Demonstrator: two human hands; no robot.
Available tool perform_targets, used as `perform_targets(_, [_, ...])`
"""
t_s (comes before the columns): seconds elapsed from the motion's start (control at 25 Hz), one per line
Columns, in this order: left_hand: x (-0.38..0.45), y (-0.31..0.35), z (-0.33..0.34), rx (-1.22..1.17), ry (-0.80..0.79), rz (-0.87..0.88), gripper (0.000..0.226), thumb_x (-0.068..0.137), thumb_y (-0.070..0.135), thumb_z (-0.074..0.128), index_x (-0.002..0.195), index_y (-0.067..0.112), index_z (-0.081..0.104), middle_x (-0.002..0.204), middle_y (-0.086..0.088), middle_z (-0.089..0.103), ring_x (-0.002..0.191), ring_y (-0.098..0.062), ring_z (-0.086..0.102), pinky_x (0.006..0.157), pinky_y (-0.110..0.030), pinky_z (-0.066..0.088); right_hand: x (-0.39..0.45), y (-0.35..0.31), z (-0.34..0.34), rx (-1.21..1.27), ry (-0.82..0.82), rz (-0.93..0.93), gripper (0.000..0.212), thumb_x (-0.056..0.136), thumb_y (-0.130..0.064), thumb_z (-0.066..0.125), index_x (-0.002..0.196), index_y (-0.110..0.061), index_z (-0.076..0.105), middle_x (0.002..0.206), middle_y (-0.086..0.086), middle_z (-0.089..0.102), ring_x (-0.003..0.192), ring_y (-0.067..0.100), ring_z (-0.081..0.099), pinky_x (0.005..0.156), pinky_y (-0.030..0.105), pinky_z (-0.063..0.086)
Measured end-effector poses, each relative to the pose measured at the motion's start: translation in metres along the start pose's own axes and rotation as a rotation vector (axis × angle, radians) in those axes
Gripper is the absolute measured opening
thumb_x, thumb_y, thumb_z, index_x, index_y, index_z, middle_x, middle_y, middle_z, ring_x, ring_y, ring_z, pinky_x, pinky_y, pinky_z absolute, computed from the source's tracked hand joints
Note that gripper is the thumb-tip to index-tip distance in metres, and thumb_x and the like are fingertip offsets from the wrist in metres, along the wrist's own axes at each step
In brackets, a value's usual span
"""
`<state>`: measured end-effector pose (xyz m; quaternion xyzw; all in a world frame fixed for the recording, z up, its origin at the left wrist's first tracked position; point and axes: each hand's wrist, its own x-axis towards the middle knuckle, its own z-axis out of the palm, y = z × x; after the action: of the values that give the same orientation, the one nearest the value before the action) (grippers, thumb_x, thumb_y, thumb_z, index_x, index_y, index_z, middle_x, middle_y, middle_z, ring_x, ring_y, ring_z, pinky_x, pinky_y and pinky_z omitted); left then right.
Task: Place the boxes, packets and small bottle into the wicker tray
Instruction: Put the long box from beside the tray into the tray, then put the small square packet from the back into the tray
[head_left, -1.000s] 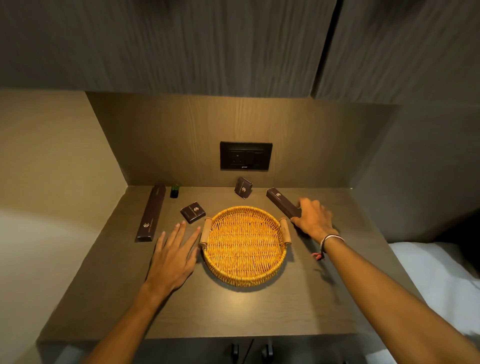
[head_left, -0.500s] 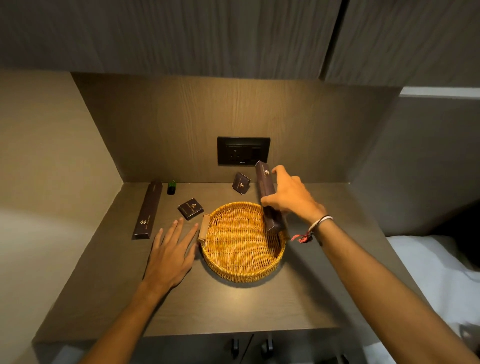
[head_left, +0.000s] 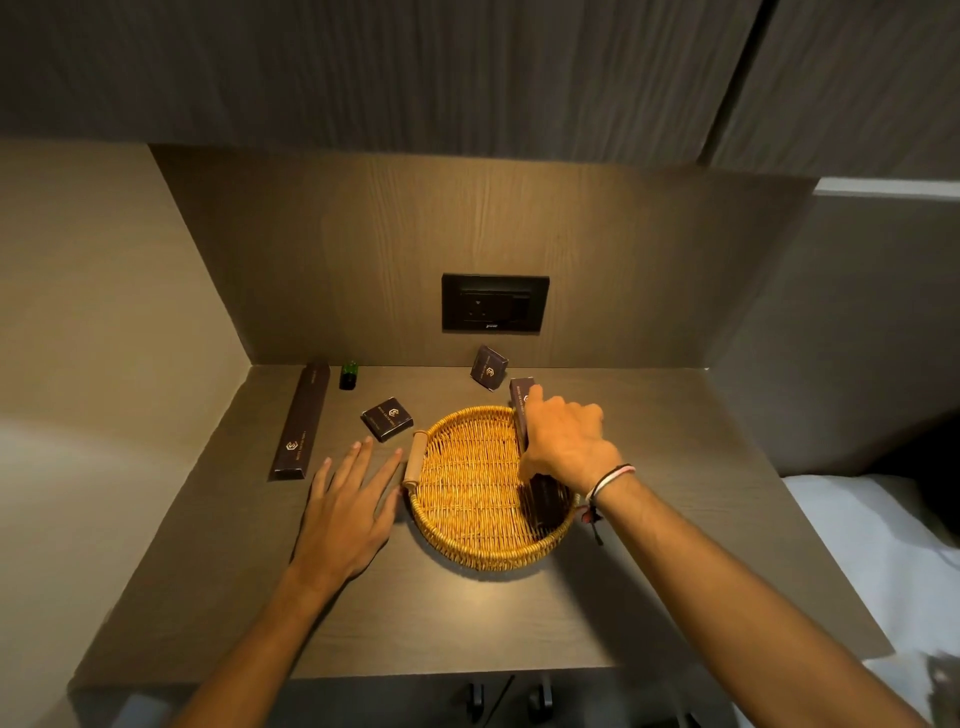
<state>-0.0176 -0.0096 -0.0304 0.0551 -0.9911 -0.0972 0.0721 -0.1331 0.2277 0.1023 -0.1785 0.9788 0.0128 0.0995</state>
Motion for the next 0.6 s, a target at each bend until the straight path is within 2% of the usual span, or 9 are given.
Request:
perform_targets(0.08, [0.000, 0.000, 0.000, -0.001, 0.001, -0.005, 0.071, 0.092, 0.062, 0.003, 0.150, 0.030, 0.030, 0.157, -0.012, 0.034, 0.146, -0.028, 0.028, 0.116, -0.051, 0.015, 0.003, -0.001, -0.007, 0.000, 0.008, 0.014, 0.089, 0.071, -0.048, 0.082, 0.137, -0.010, 0.037, 0.120, 0.009, 0.064, 0.110, 0.032, 0.064, 0.086, 0.045, 0.048])
perform_targets(0.12, [0.000, 0.000, 0.000, 0.000, 0.000, -0.006, 0.068, 0.093, 0.060, 0.007, 0.150, 0.030, 0.029, 0.157, -0.012, 0.033, 0.146, -0.027, 0.027, 0.116, -0.050, 0.015, 0.005, -0.002, -0.010, 0.004, 0.047, 0.010, 0.085, 0.072, -0.051, 0.080, 0.135, -0.011, 0.039, 0.119, 0.008, 0.065, 0.110, 0.032, 0.064, 0.085, 0.044, 0.048])
perform_targets(0.24, [0.000, 0.000, 0.000, -0.004, 0.004, -0.008, 0.063, 0.094, 0.055, 0.016, 0.150, 0.030, 0.030, 0.157, -0.012, 0.034, 0.146, -0.027, 0.027, 0.116, -0.051, 0.017, 0.012, -0.007, -0.014, 0.032, 0.194, -0.037, 0.061, 0.083, -0.044, 0.072, 0.129, -0.013, 0.047, 0.115, 0.009, 0.066, 0.104, 0.032, 0.065, 0.081, 0.043, 0.049])
perform_targets(0.4, [-0.001, 0.003, -0.003, -0.005, 0.019, -0.011, 0.061, 0.095, 0.053, 0.018, 0.150, 0.031, 0.031, 0.157, -0.011, 0.035, 0.146, -0.026, 0.028, 0.117, -0.051, 0.018, 0.036, -0.018, -0.013, 0.113, 0.237, -0.133, 0.044, 0.088, -0.034, 0.067, 0.125, -0.013, 0.054, 0.116, 0.013, 0.064, 0.106, 0.034, 0.063, 0.085, 0.047, 0.050])
perform_targets(0.6, [-0.005, 0.000, -0.002, -0.015, 0.011, -0.010, 0.069, 0.093, 0.061, 0.003, 0.151, 0.032, 0.025, 0.161, -0.008, 0.026, 0.148, -0.023, 0.021, 0.117, -0.044, 0.008, 0.095, -0.013, -0.013, 0.116, 0.219, -0.135, 0.054, 0.089, -0.024, 0.069, 0.136, -0.011, 0.047, 0.132, 0.017, 0.053, 0.122, 0.036, 0.051, 0.094, 0.051, 0.050])
